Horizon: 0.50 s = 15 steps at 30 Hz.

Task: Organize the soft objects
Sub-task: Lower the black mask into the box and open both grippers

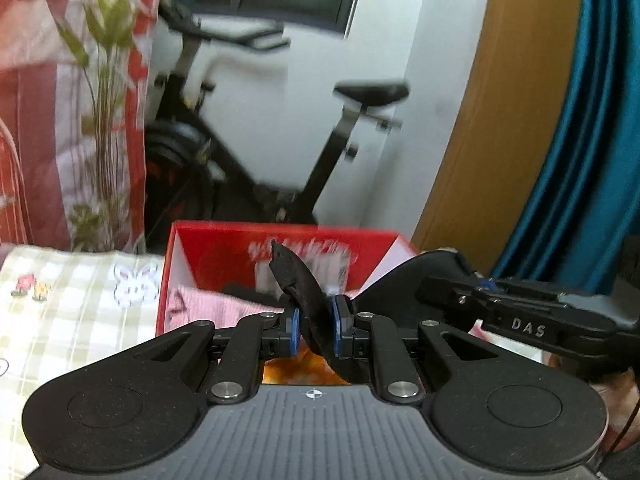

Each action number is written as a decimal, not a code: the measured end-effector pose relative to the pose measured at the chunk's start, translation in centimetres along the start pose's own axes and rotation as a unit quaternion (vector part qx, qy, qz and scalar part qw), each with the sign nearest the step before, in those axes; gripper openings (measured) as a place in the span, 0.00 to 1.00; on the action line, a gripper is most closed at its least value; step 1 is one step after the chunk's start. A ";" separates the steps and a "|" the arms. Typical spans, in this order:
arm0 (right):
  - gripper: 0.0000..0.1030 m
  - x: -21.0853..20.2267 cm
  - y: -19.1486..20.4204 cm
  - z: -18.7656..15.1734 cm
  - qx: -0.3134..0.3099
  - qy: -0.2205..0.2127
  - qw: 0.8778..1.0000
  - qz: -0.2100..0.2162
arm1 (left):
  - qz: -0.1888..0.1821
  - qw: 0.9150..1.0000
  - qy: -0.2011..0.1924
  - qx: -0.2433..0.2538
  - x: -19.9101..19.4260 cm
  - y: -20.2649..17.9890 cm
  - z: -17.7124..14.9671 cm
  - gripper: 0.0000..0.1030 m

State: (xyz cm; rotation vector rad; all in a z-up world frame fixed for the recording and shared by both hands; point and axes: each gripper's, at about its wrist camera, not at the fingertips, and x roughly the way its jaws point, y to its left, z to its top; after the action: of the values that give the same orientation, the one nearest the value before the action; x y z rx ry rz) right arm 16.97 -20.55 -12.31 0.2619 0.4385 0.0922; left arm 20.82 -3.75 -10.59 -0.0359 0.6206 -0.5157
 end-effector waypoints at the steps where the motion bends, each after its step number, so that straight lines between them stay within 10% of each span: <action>1: 0.15 0.7 -0.3 -0.2 0.006 0.011 1.000 -0.003 | 0.004 1.000 0.016 0.000 0.9 0.3 -0.1 0.16; 15: 0.15 5.9 -1.4 -3.2 0.032 0.090 0.994 -0.047 | 0.033 0.996 0.080 -0.006 6.3 2.3 -0.8 0.16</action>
State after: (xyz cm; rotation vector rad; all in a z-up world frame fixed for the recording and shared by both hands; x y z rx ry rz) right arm 20.92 -20.33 -17.92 0.2970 0.6323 0.0094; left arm 25.71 -4.58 -15.12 0.0148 0.7798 -0.4528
